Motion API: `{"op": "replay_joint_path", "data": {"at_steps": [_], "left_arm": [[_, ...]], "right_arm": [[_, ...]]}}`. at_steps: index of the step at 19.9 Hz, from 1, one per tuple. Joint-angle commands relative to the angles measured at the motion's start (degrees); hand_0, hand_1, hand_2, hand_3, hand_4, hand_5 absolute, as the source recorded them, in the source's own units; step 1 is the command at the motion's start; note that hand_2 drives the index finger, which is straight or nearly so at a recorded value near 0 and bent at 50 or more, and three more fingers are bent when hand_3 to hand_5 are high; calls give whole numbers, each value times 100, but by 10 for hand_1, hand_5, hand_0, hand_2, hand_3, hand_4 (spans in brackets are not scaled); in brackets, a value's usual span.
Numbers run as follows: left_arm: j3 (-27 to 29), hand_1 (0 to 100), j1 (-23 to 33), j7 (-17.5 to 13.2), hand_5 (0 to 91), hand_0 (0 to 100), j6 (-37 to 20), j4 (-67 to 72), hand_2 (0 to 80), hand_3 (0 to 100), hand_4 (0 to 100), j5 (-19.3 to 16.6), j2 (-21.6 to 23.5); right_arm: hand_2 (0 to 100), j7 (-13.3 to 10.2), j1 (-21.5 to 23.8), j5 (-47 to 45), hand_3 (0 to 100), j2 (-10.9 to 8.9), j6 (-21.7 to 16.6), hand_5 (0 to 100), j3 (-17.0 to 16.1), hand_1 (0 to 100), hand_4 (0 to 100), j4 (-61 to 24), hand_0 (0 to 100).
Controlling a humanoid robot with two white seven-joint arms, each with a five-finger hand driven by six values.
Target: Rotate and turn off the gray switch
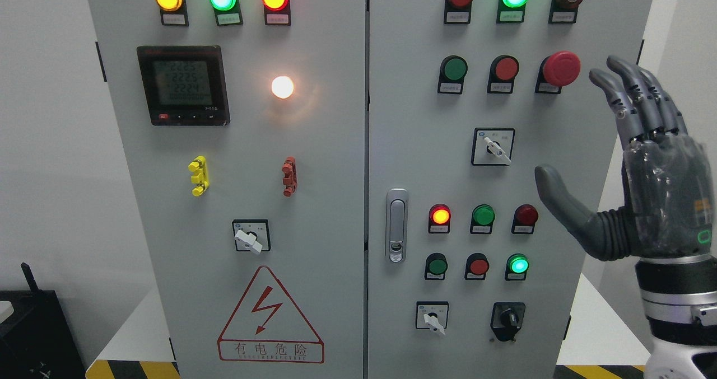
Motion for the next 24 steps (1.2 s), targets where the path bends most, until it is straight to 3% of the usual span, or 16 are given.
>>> {"op": "replay_joint_path", "data": {"at_steps": [1,6,14,20,24], "left_arm": [[185,389,0,2,0,120,0,-4,0,0,0,0,0],[185,389,0,2,0,120,0,-4,0,0,0,0,0],[185,389,0,2,0,120,0,5,0,0,0,0,0],[185,389,0,2,0,120,0,-4,0,0,0,0,0],[185,389,0,2,0,120,0,-4,0,0,0,0,0]], "right_arm": [[0,-1,4,0,0,2,29,0,-83,167,0,23,224],[0,-1,74,0,137,11,47,0,-75,301,64,49,117],[0,-10,162,-17,409,81,82,537,-66,345,455,50,48],[8,-27,223,-17,504,99,284,732,31,339,590,50,44],[88,-27,320,-17,527,108,319,775,40,315,624,50,50]]}}
